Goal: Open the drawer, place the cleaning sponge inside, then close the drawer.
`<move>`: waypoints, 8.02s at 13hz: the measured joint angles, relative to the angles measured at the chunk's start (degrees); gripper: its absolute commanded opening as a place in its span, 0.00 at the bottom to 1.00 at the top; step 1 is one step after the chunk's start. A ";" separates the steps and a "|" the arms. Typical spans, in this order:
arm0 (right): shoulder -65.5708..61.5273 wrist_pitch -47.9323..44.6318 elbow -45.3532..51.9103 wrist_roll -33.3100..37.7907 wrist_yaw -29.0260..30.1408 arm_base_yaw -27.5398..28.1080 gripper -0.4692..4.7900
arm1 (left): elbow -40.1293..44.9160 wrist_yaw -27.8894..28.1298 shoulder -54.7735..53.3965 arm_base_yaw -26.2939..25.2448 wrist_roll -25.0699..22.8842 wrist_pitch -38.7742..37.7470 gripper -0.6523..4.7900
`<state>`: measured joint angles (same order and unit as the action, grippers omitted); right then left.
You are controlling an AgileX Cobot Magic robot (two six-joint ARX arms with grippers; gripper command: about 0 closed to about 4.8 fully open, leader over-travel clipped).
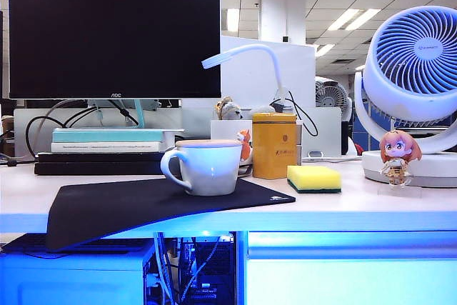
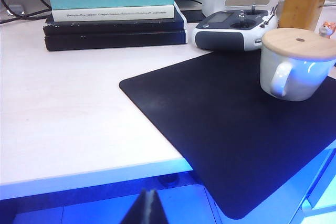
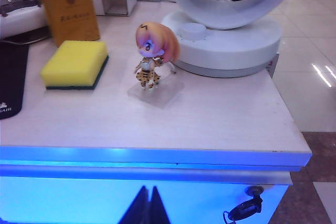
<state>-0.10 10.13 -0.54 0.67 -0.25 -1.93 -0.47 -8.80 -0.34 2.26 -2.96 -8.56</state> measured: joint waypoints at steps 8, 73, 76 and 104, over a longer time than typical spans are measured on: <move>0.00 -0.24 -3.98 4.35 -1.60 0.00 0.09 | -4.87 7.34 -0.04 0.00 11.28 -0.28 0.11; -85.42 -67.28 -4.94 57.20 48.89 33.62 1.00 | -59.71 0.66 -51.56 37.94 4.94 -24.30 0.11; -85.48 -70.88 -5.14 53.44 54.45 36.00 1.00 | -59.71 0.66 -51.56 37.94 4.94 -24.72 0.11; -102.49 -82.20 -9.44 57.96 58.55 38.03 1.00 | -59.69 0.66 -51.74 37.94 4.94 -26.95 0.11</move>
<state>-102.59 -72.07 -9.98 58.63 58.30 36.10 -60.16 -8.14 -52.07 40.21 1.98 -35.51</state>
